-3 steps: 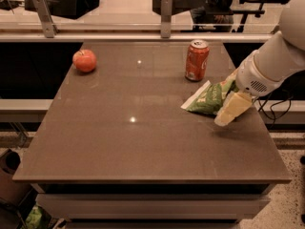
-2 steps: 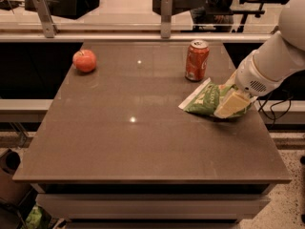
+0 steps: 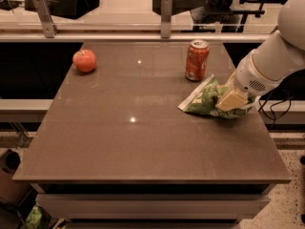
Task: Move green jalapeno chip bag near apple
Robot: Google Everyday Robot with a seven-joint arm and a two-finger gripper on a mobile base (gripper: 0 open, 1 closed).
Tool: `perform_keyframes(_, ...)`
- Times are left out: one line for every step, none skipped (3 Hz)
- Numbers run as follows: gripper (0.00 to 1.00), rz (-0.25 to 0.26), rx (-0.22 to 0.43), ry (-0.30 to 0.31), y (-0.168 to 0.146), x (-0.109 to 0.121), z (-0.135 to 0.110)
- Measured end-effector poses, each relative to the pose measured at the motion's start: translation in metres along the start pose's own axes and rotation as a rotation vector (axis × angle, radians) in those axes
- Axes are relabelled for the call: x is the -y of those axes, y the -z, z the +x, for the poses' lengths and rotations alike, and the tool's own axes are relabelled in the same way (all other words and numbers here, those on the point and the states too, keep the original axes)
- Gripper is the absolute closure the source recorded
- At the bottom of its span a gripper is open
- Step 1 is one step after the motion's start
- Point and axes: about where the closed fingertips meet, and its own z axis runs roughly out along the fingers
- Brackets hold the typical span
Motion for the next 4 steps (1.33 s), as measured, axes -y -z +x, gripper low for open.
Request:
perform_keyframes(1.00, 0.000, 0.000, 0.002, 0.000, -0.001, -0.001)
perform_keyframes(1.00, 0.005, -0.005, 0.010, 0.010, 0.002, -0.007)
perform_keyframes(1.00, 0.019, -0.032, 0.026, 0.025, 0.008, -0.017)
perform_keyframes(1.00, 0.040, -0.063, 0.060, 0.042, 0.012, -0.037)
